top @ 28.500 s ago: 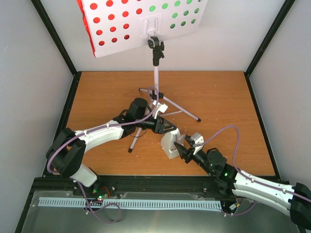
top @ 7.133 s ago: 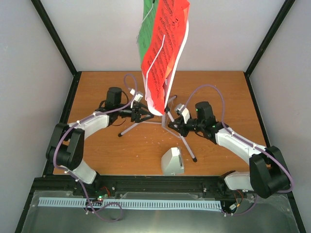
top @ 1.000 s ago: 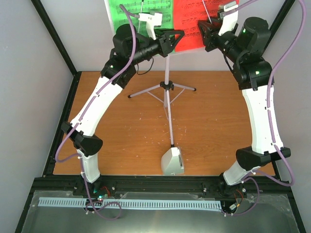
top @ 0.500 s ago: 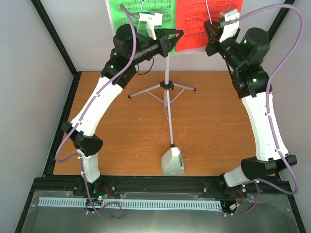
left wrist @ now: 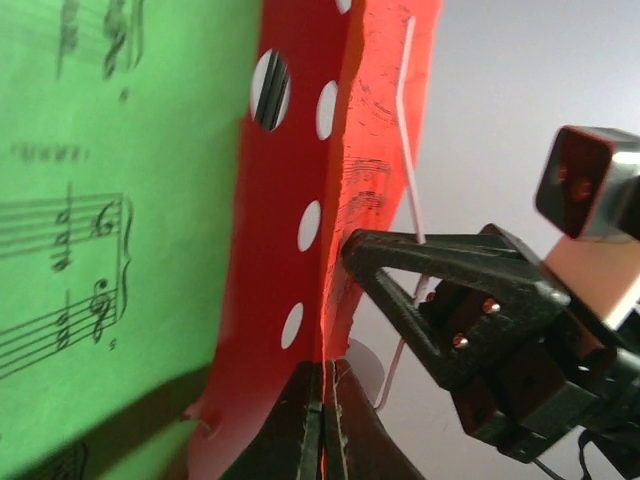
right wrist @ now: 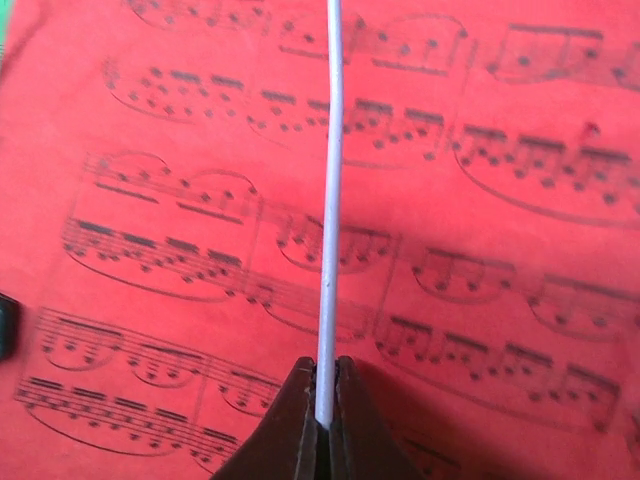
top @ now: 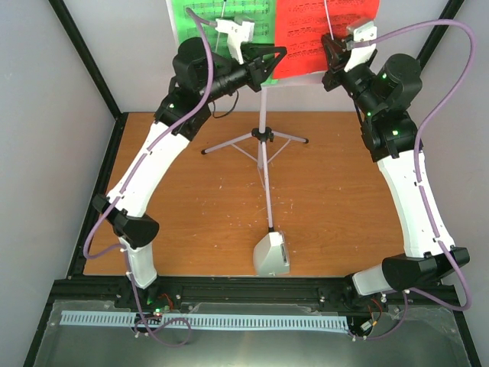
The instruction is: Pack up the instrument practice props
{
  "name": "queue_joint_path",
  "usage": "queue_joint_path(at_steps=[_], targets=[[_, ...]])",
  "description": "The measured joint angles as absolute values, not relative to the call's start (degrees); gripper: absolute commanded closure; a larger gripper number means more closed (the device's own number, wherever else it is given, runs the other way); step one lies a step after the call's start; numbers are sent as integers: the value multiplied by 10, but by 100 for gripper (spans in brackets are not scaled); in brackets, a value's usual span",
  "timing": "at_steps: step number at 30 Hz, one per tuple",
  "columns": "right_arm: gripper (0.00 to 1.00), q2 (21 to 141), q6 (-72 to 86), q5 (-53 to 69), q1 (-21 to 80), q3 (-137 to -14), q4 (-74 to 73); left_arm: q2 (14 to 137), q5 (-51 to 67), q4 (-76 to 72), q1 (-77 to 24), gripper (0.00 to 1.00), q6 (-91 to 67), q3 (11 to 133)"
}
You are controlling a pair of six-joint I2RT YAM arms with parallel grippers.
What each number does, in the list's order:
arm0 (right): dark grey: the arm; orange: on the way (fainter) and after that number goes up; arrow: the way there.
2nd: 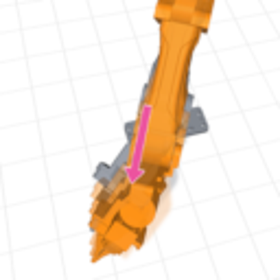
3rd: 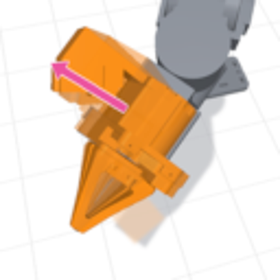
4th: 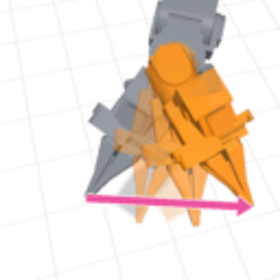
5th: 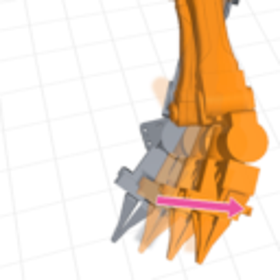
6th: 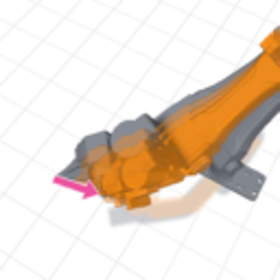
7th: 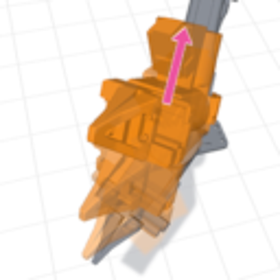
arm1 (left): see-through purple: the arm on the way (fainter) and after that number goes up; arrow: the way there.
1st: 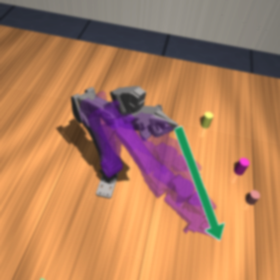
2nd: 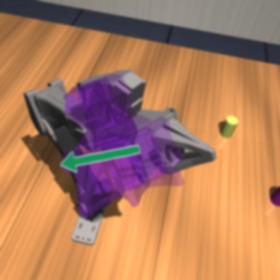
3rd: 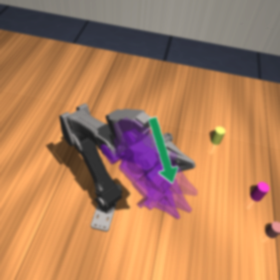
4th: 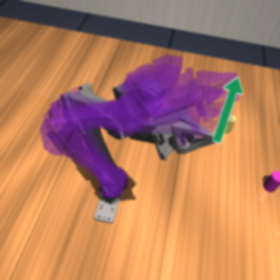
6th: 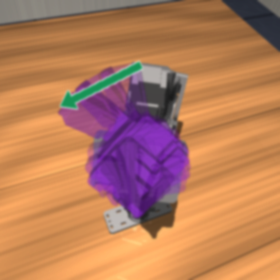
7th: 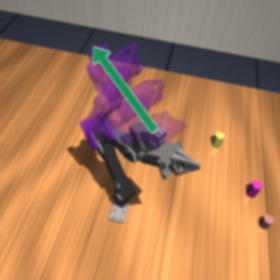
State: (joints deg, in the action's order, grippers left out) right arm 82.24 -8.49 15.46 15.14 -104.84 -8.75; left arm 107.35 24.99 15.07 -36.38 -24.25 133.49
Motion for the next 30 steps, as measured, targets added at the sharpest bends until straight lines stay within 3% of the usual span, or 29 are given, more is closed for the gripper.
queue_joint_path(at_steps=[15,30], targets=[[97,841,-62,159,151,-1072,-95,974,249,152,-361,100,-175,1307],[97,871,-43,167,151,-1120,-129,887,321,154,-213,100,-263,1227]])
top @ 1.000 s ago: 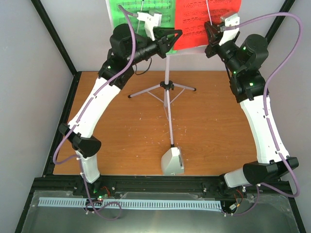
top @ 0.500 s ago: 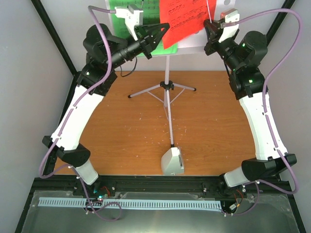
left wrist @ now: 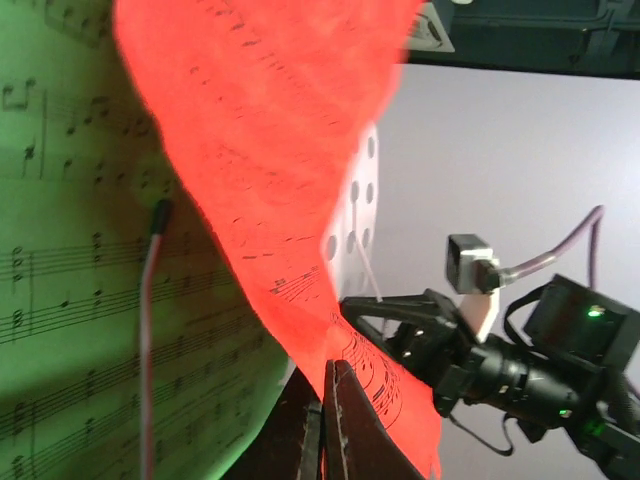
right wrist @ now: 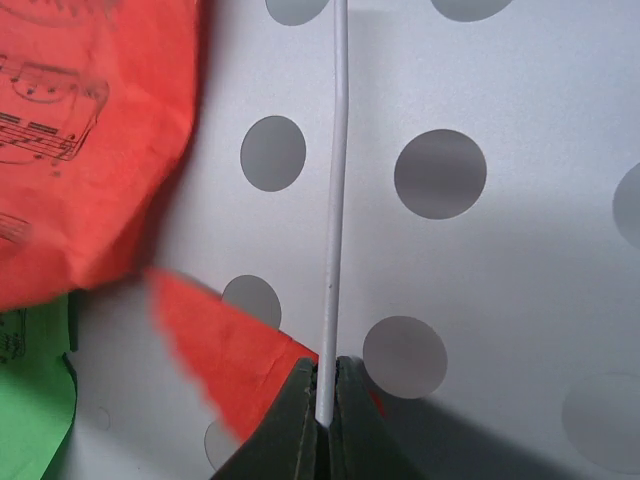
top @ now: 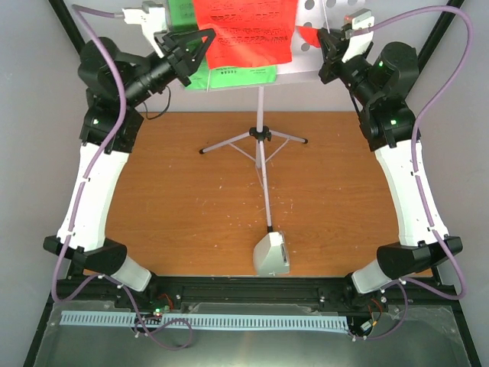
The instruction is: Pack up the instrument practice props
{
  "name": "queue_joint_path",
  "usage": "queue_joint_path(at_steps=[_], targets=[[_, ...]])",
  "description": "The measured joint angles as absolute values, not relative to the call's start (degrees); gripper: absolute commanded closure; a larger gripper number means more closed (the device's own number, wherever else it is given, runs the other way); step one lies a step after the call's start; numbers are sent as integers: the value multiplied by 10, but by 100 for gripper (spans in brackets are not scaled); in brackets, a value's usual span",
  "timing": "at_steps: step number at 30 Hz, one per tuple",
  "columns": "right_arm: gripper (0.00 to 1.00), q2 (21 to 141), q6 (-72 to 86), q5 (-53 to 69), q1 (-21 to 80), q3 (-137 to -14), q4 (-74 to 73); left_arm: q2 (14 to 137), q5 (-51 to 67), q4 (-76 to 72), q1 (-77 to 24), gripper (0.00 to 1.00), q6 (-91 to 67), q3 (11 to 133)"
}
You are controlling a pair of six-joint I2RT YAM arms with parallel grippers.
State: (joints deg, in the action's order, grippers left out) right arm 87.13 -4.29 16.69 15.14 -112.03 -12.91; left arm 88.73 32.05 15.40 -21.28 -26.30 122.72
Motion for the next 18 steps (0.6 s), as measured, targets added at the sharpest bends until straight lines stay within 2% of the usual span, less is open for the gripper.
queue_joint_path(at_steps=[9,18], targets=[[93,877,-33,173,151,-1127,-133,865,354,147,-210,100,-278,1227],[92,877,-24,176,151,-1127,-135,887,370,147,-209,100,-291,1227]])
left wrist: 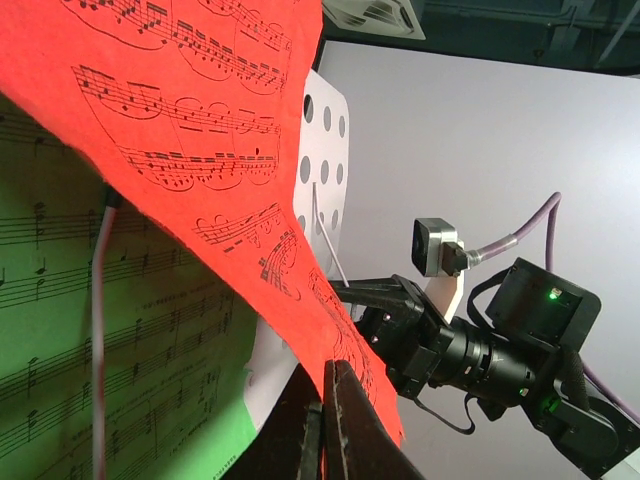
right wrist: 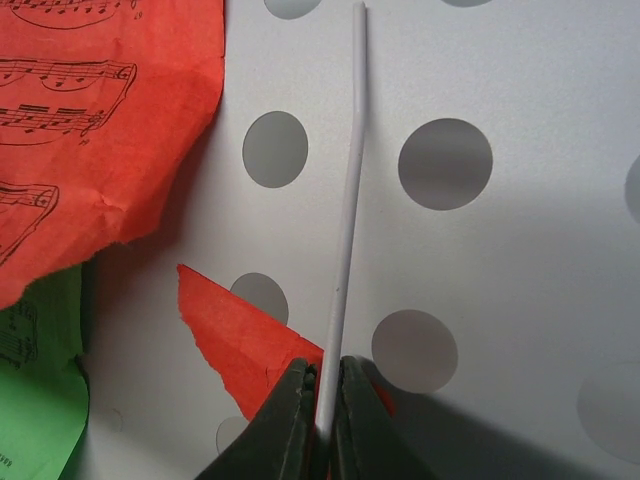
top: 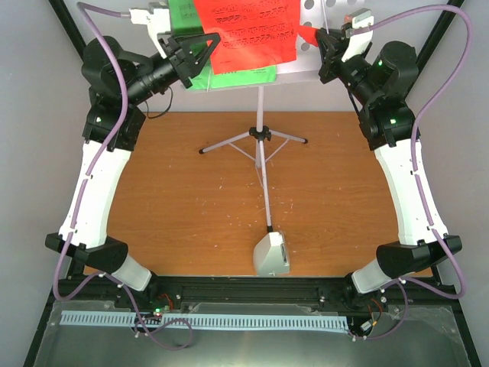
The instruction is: Pack up the instrument practice props
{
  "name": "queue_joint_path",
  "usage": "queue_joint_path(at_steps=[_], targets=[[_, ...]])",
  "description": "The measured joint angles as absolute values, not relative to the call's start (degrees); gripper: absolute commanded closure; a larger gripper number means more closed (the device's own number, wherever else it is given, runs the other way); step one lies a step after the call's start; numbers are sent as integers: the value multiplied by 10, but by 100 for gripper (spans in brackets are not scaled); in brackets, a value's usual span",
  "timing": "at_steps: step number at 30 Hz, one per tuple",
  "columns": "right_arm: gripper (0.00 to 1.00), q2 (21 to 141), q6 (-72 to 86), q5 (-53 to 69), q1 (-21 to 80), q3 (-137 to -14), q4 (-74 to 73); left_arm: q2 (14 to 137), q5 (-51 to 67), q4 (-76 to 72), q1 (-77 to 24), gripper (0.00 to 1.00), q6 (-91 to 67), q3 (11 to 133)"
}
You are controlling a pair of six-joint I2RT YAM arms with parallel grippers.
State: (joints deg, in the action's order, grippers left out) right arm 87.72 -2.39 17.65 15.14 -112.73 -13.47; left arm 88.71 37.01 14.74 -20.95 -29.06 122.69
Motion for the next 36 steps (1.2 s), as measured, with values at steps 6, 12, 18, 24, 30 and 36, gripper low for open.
queue_joint_path(at_steps=[6,12,18,24,30,36], targets=[[92,877,-22,177,151,-1127,-135,888,374,147,-209,100,-293,1226],[92,877,-22,177,151,-1127,-135,889,375,147,-209,100,-293,1226],[87,877,-22,178,151,-1127,-135,891,378,146,-209,100,-296,1226],[78,877,-21,185,151,-1127,-137,895,379,146,-209,100,-297,1225],[71,877,-21,189,151,-1127,-139,898,381,146,-209,100,-298,1224],[63,877,-21,190,152,-1127,-144,898,382,145,-209,100,-304,1223]])
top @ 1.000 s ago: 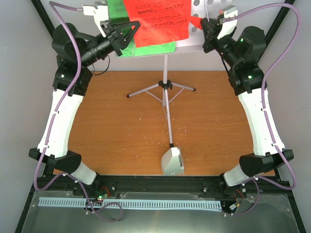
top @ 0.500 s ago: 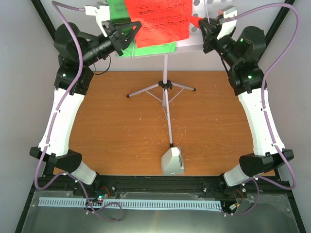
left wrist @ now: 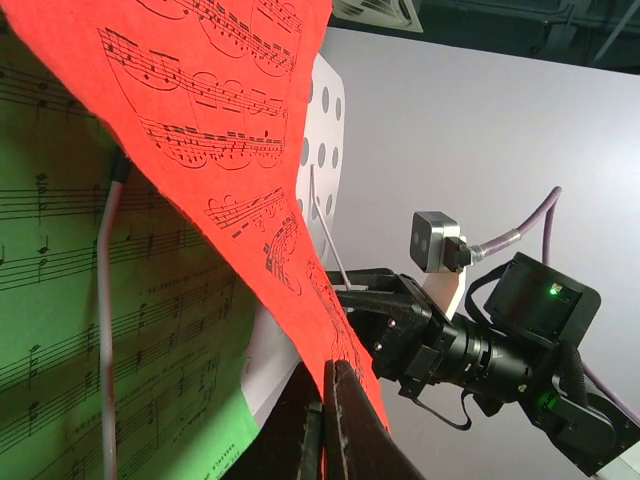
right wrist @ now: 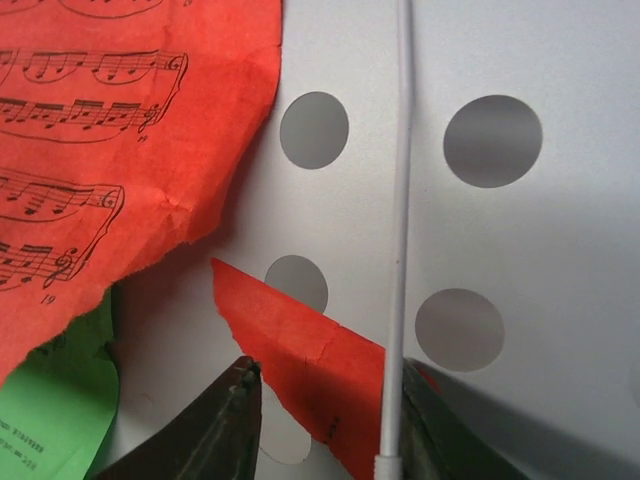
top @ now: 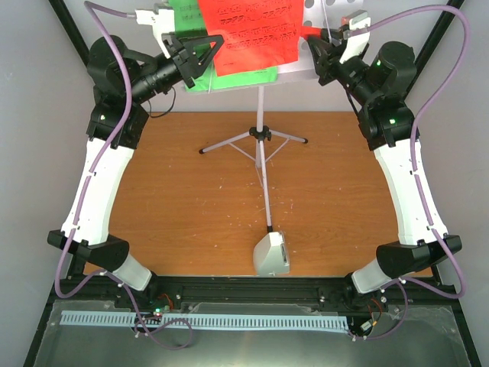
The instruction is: Pack up the instrument practice props
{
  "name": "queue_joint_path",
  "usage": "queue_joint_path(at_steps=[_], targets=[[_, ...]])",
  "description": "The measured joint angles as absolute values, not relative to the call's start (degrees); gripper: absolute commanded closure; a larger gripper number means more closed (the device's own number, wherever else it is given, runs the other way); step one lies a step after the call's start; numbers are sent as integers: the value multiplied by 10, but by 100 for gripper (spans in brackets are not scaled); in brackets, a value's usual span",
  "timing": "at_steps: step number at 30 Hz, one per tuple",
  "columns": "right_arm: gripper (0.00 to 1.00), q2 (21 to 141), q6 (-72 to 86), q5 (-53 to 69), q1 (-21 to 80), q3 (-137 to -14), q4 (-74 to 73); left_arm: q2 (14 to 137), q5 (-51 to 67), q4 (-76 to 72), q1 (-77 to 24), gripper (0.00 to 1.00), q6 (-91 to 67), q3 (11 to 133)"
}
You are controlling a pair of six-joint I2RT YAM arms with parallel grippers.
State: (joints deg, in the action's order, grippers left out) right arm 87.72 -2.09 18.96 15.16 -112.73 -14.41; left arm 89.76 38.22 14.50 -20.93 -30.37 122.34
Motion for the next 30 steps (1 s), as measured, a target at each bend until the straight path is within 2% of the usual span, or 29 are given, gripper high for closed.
queue_joint_path(at_steps=[7,16,26,30], targets=[[50,877,-23,189,152,-1127,-148,898,385,143,-209,100,-306,1223],[42,868,-24,184,152,-1112,-150,898,388,137,-209,100,-306,1211],[17,837,-25,170,152,-1080,-161,895,388,132,-209,100,-306,1189],[9,814,-25,158,152,-1054,-162,890,388,132,-209,100,-306,1178]])
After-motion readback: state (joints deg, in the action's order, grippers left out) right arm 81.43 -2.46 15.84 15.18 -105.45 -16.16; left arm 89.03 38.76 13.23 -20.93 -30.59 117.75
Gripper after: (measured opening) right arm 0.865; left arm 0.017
